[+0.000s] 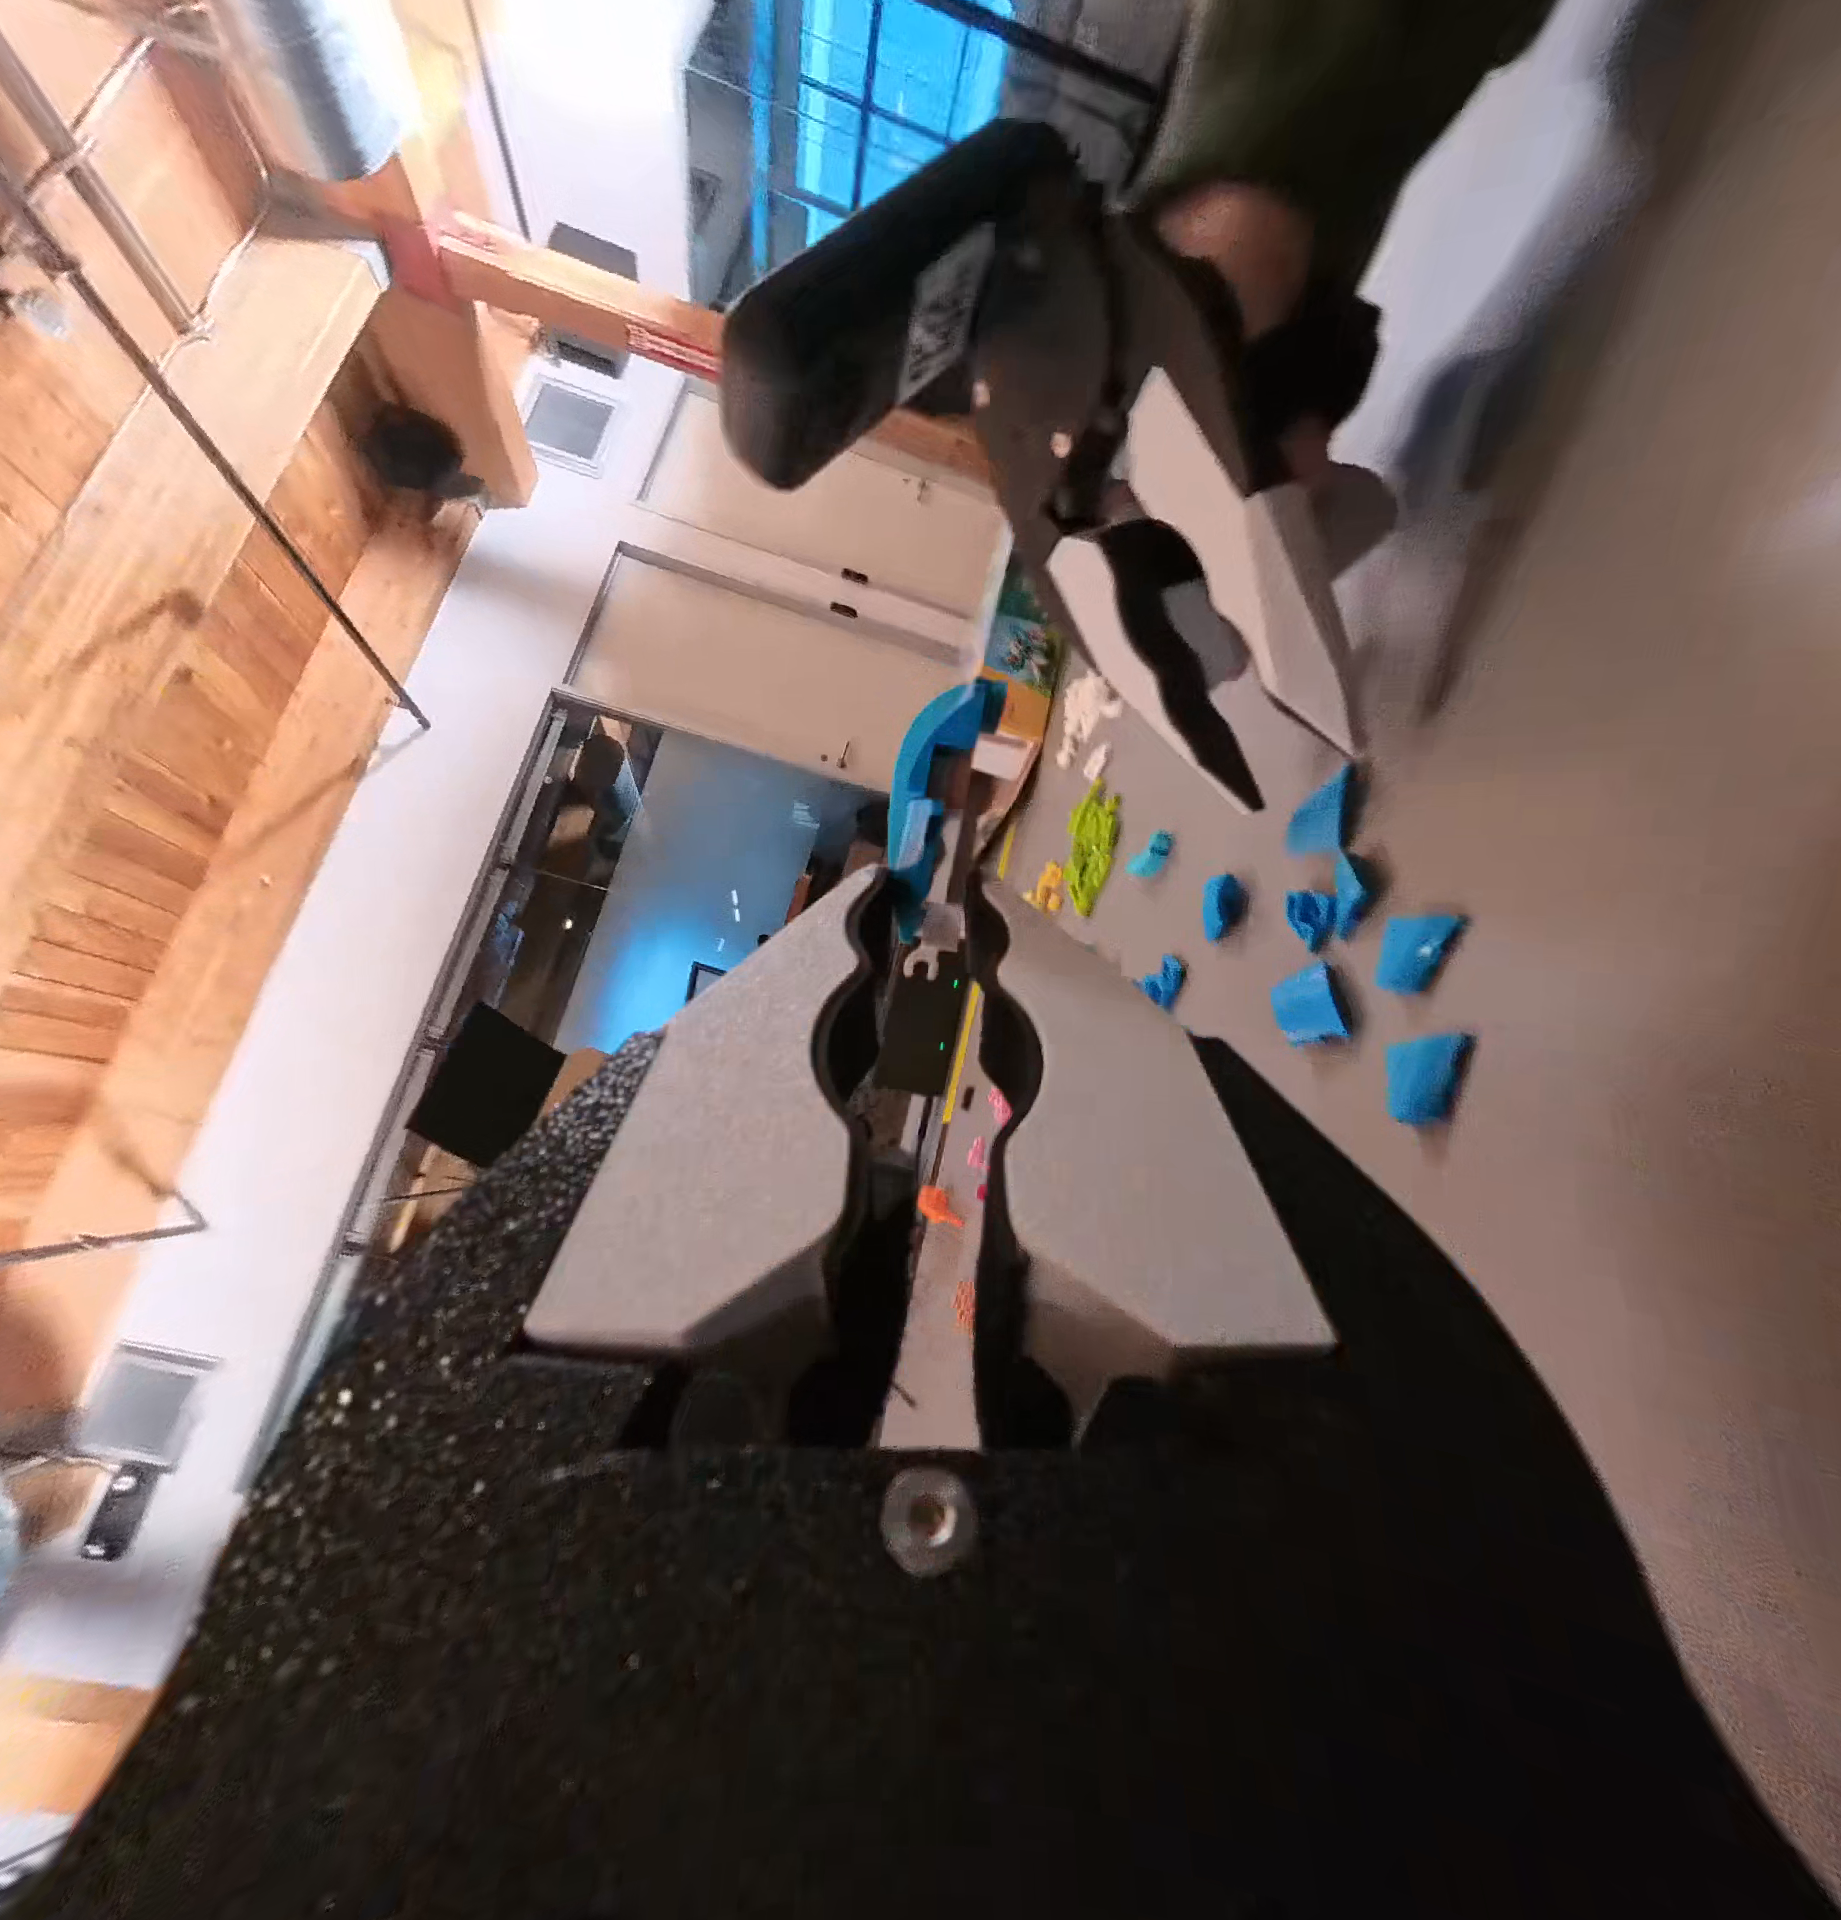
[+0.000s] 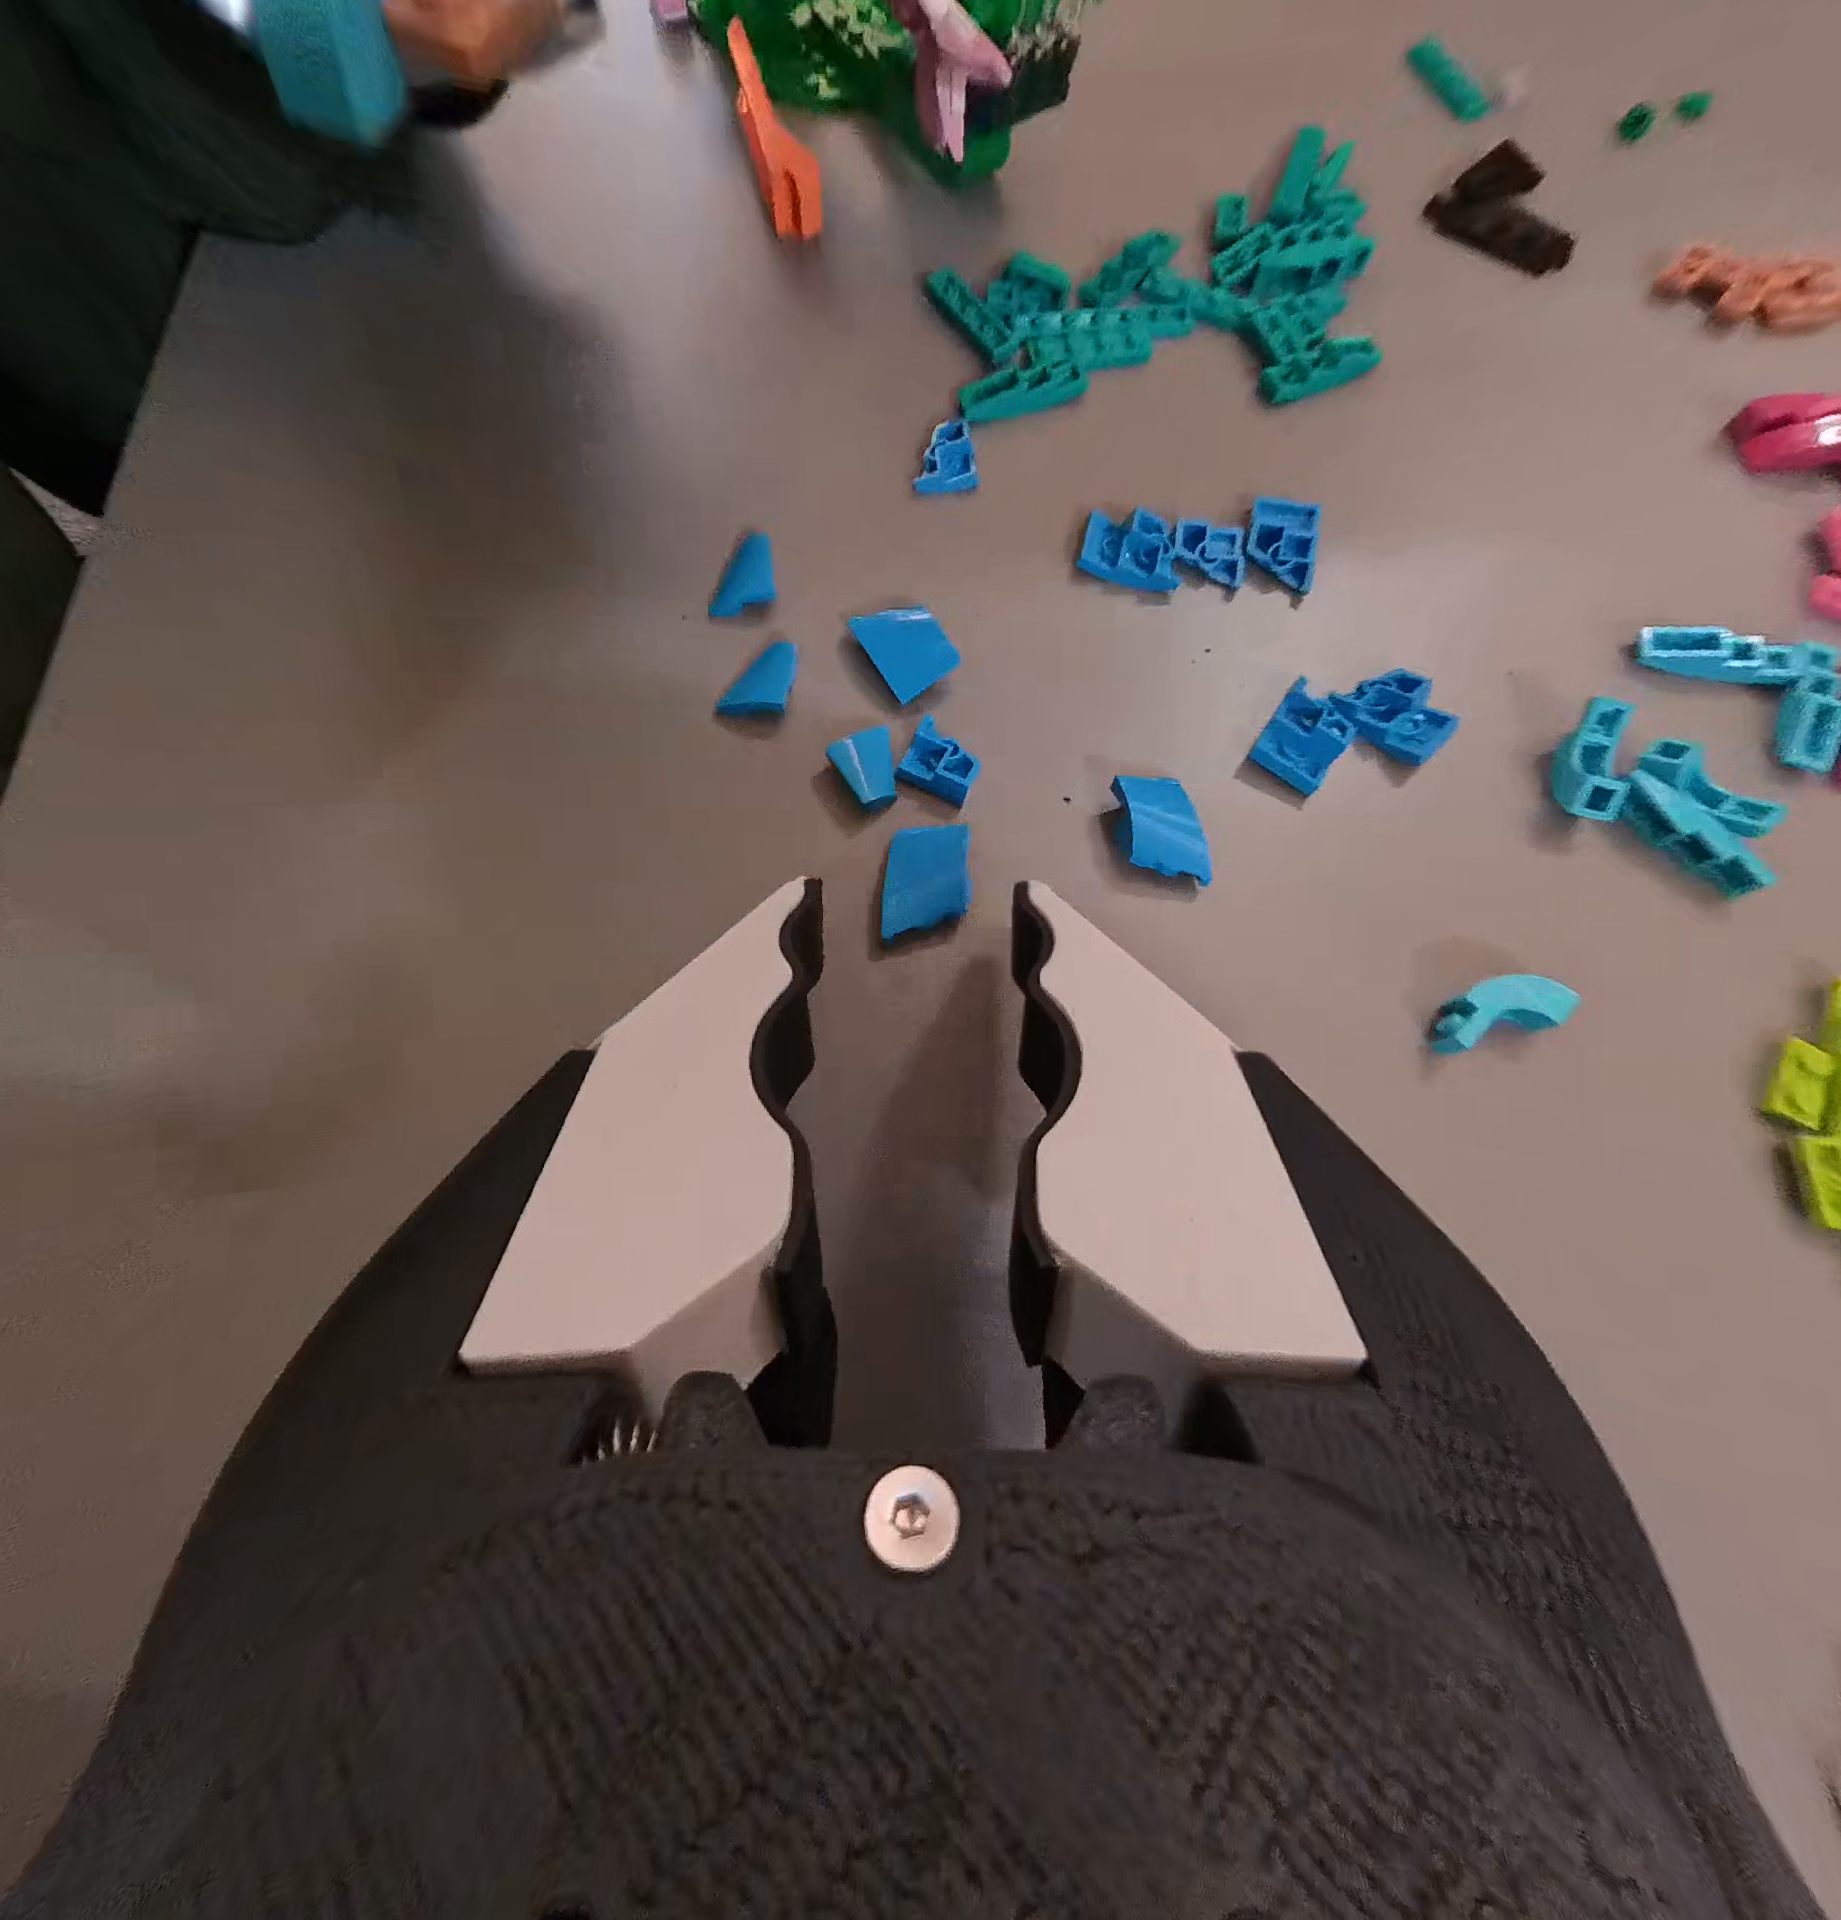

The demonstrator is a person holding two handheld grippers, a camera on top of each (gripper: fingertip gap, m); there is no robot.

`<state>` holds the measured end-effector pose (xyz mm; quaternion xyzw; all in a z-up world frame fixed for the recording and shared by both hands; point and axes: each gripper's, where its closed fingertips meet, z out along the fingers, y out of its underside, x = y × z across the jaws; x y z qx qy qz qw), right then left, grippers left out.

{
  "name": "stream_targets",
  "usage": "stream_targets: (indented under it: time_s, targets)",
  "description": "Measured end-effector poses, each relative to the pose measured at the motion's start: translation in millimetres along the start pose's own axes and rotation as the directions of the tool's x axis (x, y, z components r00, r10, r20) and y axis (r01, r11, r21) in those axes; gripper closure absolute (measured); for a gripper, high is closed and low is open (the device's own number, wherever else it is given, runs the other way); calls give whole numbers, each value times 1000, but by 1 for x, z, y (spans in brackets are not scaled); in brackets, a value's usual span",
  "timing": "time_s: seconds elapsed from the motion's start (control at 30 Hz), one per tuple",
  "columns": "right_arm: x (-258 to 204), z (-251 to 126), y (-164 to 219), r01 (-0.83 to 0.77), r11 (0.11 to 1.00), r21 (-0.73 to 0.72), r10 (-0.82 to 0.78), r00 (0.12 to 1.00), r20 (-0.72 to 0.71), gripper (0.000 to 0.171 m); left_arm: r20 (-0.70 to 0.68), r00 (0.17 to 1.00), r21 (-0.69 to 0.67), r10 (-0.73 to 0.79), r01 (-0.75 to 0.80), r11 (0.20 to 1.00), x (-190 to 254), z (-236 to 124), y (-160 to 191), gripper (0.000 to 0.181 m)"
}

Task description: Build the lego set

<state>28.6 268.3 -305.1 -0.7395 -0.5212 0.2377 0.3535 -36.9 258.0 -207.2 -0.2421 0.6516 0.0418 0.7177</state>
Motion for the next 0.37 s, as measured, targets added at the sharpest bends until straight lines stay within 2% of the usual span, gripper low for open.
stream_targets:
  time_s: [0.03,0.2,0.37]
  targets:
    - [0,3,2,-8,1000,-10,9,1000,23,138,4,1000,-9,31,-31,999,5,1,2,170]
    - [-5,9,5,-17,1000,-17,18,997,71,140,42,982,-14,182,-182,983,13,4,-5,171]
    - [-7,9,6,21,1000,-10,-20,999,50,147,45,972,-20,230,-230,973,19,5,-7,171]
